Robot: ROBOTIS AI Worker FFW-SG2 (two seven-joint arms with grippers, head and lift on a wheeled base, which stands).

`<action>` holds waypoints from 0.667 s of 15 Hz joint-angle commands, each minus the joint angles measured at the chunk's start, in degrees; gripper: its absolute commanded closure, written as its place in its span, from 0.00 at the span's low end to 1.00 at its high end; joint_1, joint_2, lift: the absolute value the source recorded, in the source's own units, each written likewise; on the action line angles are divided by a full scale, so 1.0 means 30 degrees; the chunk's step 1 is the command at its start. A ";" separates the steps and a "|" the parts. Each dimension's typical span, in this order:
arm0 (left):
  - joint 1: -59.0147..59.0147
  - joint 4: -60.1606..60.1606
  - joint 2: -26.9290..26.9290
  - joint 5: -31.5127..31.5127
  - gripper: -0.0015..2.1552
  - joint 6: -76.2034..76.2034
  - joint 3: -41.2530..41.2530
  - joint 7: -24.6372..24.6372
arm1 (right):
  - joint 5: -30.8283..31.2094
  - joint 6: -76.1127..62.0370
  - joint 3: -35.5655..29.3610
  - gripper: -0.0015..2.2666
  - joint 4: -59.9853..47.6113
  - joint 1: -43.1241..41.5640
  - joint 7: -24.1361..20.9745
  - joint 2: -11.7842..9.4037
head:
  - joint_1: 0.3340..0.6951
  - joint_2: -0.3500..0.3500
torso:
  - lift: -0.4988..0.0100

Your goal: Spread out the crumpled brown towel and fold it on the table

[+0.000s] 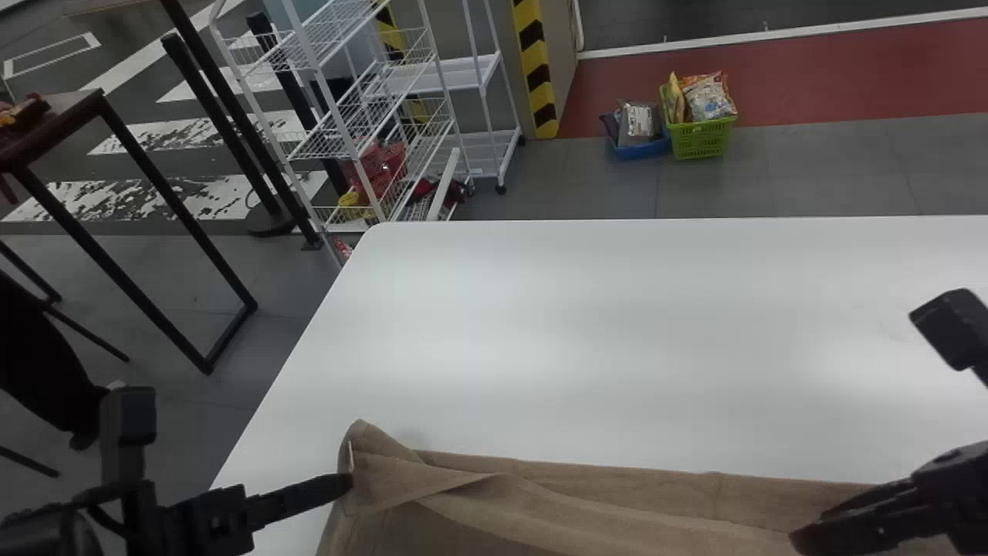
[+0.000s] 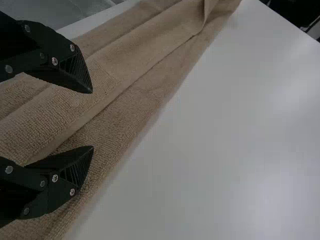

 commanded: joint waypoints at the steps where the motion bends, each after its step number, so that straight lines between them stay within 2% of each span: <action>1: 0.0031 0.0029 0.0057 -0.0015 0.77 0.0081 0.0030 -0.0057 | 0.0108 0.0215 0.0513 0.24 0.0577 -0.0274 0.0063 0.0506 | 1.00 1.00 | 0.73; 4: 0.0031 0.0059 0.0057 -0.0045 0.77 0.0081 0.0059 -0.0145 | 0.0108 0.0215 0.0718 0.26 0.0607 -0.0538 0.0063 0.0682 | 1.00 1.00 | 0.73; 10: 0.0002 0.0176 0.0086 -0.0103 0.77 0.0081 0.0001 -0.0057 | 0.0049 0.0215 0.0659 0.26 0.0314 -0.0421 0.0063 0.0447 | 1.00 1.00 | 0.73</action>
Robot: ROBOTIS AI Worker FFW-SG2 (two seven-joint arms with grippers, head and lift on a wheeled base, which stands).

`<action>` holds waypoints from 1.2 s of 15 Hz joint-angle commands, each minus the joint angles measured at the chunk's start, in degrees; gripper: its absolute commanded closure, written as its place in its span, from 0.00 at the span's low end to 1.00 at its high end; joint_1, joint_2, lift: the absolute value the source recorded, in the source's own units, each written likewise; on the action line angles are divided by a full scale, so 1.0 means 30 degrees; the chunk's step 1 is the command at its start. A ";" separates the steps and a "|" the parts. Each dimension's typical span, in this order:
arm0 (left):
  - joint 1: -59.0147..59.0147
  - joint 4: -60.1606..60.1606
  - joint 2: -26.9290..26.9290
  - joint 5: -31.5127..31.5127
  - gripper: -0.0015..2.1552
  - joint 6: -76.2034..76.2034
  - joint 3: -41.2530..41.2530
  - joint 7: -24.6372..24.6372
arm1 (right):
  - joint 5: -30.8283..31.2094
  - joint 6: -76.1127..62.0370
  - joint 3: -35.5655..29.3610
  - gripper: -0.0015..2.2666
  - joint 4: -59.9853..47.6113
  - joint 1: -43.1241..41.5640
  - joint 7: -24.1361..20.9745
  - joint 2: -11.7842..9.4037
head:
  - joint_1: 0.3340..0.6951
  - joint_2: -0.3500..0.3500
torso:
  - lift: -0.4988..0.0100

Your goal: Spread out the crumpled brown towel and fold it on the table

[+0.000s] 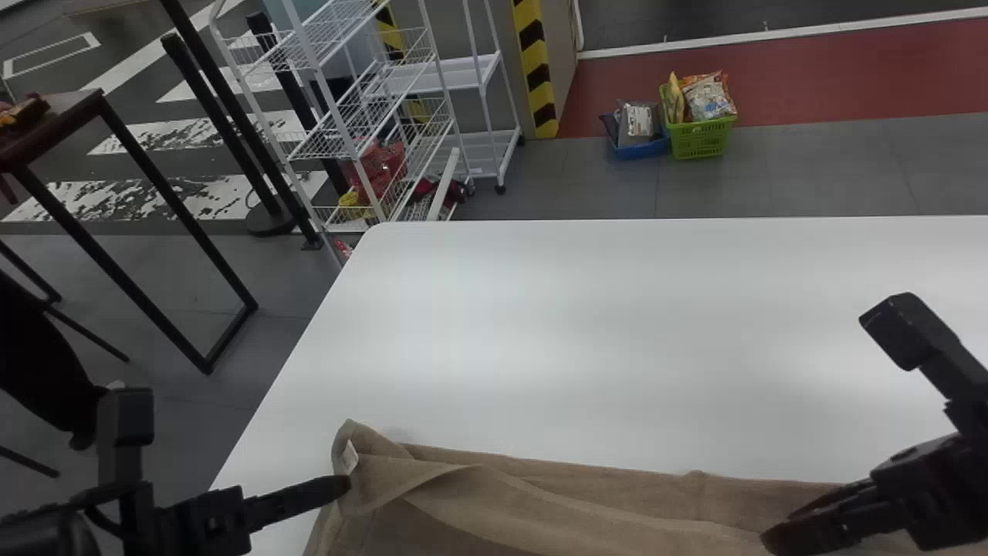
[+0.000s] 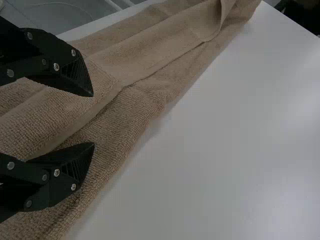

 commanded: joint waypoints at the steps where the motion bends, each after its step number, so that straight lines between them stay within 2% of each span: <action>1: -0.0026 0.0062 0.0002 -0.0002 0.77 0.0081 -0.0011 0.0033 | -0.0051 0.0215 0.0258 0.28 -0.0222 0.0048 0.0063 -0.0056 | 1.00 1.00 | 0.73; 6: -0.0026 0.0297 0.0031 -0.0060 0.77 0.0081 0.0047 -0.0084 | -0.0139 0.0215 0.1107 0.30 -0.0779 0.0077 0.0063 -0.0173 | 1.00 1.00 | 0.73; 8: 0.0003 0.0355 0.0031 -0.0060 0.77 0.0081 0.0106 -0.0084 | -0.0110 0.0215 0.1195 0.30 -0.1160 0.0194 0.0063 -0.0642 | 1.00 1.00 | 0.73; 9: -0.0026 0.0414 0.0031 -0.0060 0.77 0.0081 0.0194 -0.0113 | -0.0139 0.0215 0.0785 0.30 -0.1658 0.0458 0.0063 -0.1170 | 1.00 1.00 | 0.73; 11: 0.0003 0.0531 0.0089 -0.0060 0.77 0.0081 0.0369 -0.0231 | -0.0901 0.0215 -0.1236 0.30 -0.3093 0.1542 0.0063 -0.2195 | 1.00 1.00 | 0.73; 15: 0.0062 0.0677 0.0207 -0.0060 0.77 0.0081 0.0369 -0.0231 | -0.2512 0.0215 -0.6803 0.30 -0.6257 0.4472 0.0063 -0.3982 | 1.00 1.00 | 0.73; 17: 0.0032 0.0648 0.0236 -0.0031 0.77 0.0081 0.0369 -0.0231 | -0.3538 0.0215 -0.9498 0.30 -0.7048 0.6229 0.0063 -0.4715 | 1.00 1.00 | 0.73; 18: 0.0032 0.0648 0.0236 0.0028 0.76 0.0081 0.0399 -0.0318 | -0.3655 0.0215 -1.1109 0.30 -0.7576 0.7460 0.0063 -0.4685 | 1.00 1.00 | 0.73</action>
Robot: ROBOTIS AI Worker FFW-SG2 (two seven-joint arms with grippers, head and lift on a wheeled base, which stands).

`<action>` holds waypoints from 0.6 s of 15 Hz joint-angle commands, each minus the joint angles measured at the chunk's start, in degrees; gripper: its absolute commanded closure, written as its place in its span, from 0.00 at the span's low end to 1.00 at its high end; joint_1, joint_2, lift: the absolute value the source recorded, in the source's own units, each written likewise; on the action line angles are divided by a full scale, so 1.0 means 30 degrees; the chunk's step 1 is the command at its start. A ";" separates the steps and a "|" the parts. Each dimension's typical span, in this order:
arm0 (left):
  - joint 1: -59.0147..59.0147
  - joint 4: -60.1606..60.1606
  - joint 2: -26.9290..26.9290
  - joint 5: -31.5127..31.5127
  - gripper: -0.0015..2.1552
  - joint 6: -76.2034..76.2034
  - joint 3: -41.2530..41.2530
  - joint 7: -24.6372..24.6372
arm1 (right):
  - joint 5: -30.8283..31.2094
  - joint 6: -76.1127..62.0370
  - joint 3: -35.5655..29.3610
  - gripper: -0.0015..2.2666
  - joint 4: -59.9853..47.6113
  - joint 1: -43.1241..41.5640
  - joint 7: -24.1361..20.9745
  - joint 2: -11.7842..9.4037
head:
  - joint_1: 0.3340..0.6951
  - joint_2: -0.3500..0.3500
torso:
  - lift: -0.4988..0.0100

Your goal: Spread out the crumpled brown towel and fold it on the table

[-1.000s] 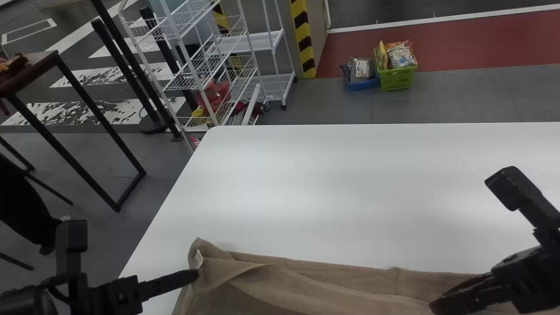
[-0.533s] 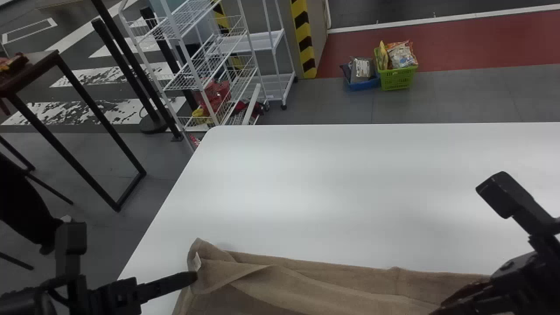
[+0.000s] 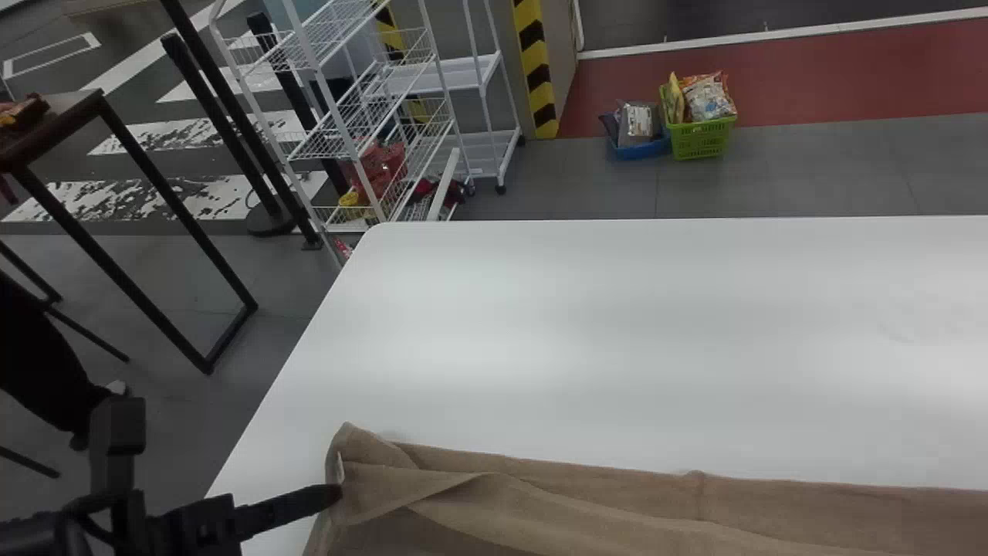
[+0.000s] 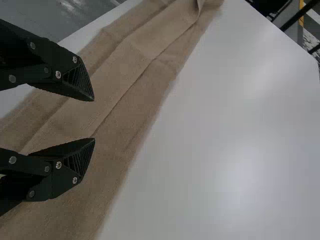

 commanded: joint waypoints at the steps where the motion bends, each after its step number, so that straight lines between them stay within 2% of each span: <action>1: 0.0009 0.0018 0.0009 0.0328 0.76 0.0081 0.0084 -0.0047 | -0.0467 0.0215 -0.4020 0.30 -0.1362 0.2667 0.0063 0.0701 | 1.00 0.98 | 0.73; 3: 0.0009 -0.0011 -0.0079 0.0738 0.76 0.0081 0.0172 -0.0018 | -0.0555 -0.0820 -0.8034 0.30 -0.1362 0.3897 0.0063 0.4480 | 1.00 0.87 | 0.73; 4: 0.0009 0.0018 -0.0108 0.0943 0.76 0.0081 0.0172 0.0011 | -0.0848 -0.2871 -0.9470 0.30 -0.1128 0.4249 0.0063 0.5681 | 1.00 0.85 | 0.73; 6: -0.0049 0.0018 -0.0196 0.1031 0.76 0.0081 0.0055 0.0187 | -0.2869 -0.5684 -1.1901 0.30 -0.0132 0.4981 0.0063 0.6677 | 1.00 0.78 | 0.73; 7: -0.0049 0.0018 -0.0254 0.1207 0.72 0.0081 0.0084 0.0187 | -0.3953 -0.7969 -1.3307 0.30 0.0249 0.5450 0.0063 0.7556 | 1.00 0.74 | 0.73; 9: -0.0049 0.0194 -0.0284 0.1441 0.72 0.0081 0.0143 0.0304 | -0.6649 -0.9668 -1.5710 0.30 0.1568 0.5596 0.0063 0.8406 | 1.00 0.64 | 0.73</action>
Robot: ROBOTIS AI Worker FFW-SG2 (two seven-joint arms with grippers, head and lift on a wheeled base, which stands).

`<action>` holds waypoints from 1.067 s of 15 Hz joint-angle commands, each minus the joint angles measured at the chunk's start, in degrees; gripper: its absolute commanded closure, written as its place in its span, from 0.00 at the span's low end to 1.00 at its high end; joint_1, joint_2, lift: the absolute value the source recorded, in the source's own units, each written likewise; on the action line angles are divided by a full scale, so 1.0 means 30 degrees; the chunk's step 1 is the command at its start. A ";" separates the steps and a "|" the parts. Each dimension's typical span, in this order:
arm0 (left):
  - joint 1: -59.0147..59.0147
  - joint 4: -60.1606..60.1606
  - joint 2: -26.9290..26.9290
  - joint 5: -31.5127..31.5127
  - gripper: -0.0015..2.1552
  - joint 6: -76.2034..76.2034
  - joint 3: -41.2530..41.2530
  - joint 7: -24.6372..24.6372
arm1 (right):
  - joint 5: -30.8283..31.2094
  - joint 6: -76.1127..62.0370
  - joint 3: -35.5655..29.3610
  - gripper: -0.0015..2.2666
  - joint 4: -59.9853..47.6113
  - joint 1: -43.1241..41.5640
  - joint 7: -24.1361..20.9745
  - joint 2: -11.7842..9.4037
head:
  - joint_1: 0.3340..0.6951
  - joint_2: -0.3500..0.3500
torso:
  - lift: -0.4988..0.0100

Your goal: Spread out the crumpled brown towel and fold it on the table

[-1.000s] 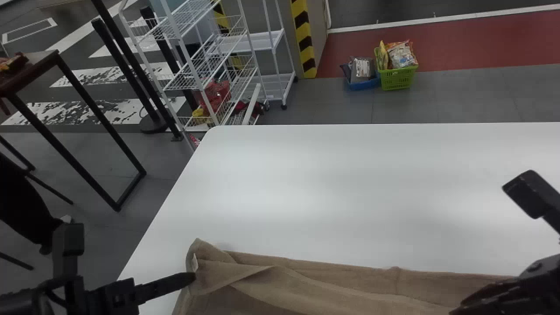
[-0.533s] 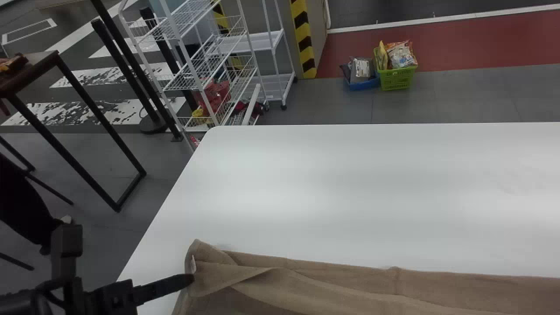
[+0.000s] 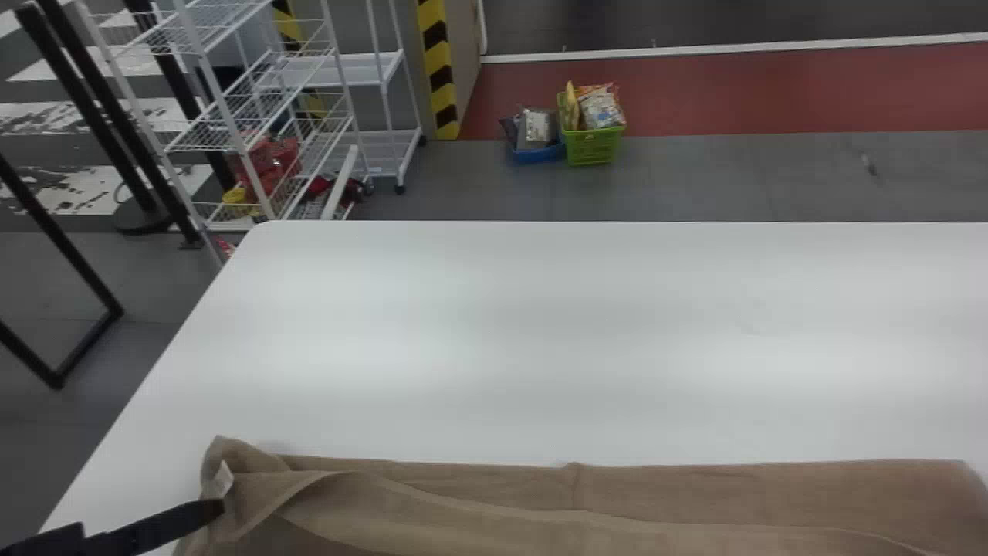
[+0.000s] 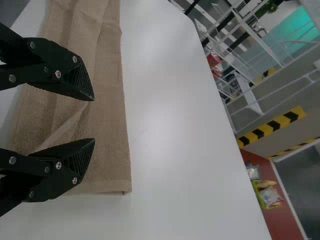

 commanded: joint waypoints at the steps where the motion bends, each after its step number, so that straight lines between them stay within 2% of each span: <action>1: 0.0023 0.0222 -0.0052 0.0238 0.72 0.0081 0.0169 0.0031 | -0.2842 -0.2057 -0.2441 0.30 0.1540 0.0196 0.0063 0.0810 | 1.00 0.61 | 0.73; 4: 0.0023 0.0339 -0.0052 0.0325 0.72 0.0081 0.0374 -0.0027 | -0.3692 -0.2174 -0.3700 0.30 0.2507 0.0255 0.0063 0.0956 | 1.00 0.49 | 0.73; 8: 0.0052 0.0837 -0.0022 0.0443 0.72 0.0081 0.0813 -0.0086 | -0.3985 -0.2995 -0.4257 0.30 0.3855 0.0782 0.0063 0.0780 | 1.00 0.44 | 0.73; 11: 0.0052 0.0955 -0.0022 0.0443 0.72 0.0081 0.0813 -0.0027 | -0.3604 -0.2995 -0.3759 0.30 0.4528 0.0958 0.0063 0.0693 | 1.00 0.42 | 0.73; 16: 0.0081 0.1336 0.0036 0.0443 0.72 0.0081 0.0813 -0.0086 | -0.3165 -0.2995 -0.2821 0.30 0.5144 0.0928 0.0063 0.0722 | 1.00 0.46 | 0.73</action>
